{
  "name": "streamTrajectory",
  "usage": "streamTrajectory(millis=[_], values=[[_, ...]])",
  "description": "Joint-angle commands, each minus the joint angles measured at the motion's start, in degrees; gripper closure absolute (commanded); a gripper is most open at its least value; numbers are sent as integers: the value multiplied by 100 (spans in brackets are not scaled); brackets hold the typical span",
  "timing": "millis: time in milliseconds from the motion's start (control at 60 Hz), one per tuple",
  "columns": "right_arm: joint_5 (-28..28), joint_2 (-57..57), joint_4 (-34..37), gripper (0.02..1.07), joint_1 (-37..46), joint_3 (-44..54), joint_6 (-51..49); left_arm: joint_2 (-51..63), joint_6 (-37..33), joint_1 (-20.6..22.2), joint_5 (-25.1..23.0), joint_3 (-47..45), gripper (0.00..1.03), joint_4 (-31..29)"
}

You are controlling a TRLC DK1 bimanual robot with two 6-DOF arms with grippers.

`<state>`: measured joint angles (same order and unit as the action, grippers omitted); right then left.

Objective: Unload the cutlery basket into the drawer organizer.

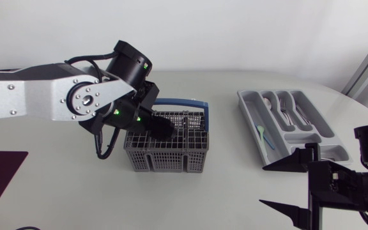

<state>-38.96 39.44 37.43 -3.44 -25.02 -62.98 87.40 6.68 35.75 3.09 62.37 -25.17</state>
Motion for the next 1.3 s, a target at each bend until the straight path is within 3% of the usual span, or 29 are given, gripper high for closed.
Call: streamTrajectory(millis=[0,117,367,683,833,1283], values=[[11,-51,-34,20,-51,155,84,111,211,2,7,-102,27,135],[11,-59,-43,20,-51,199,58,208,246,20,7,-76,39,188],[38,-86,-69,20,-51,234,23,252,290,38,7,-49,50,188],[38,-68,-148,20,-60,295,31,252,290,2,7,-76,78,267],[46,-77,-148,20,-69,295,23,252,290,11,7,-93,83,293],[55,-77,-175,20,-139,331,31,32,273,2,7,-295,84,346]])
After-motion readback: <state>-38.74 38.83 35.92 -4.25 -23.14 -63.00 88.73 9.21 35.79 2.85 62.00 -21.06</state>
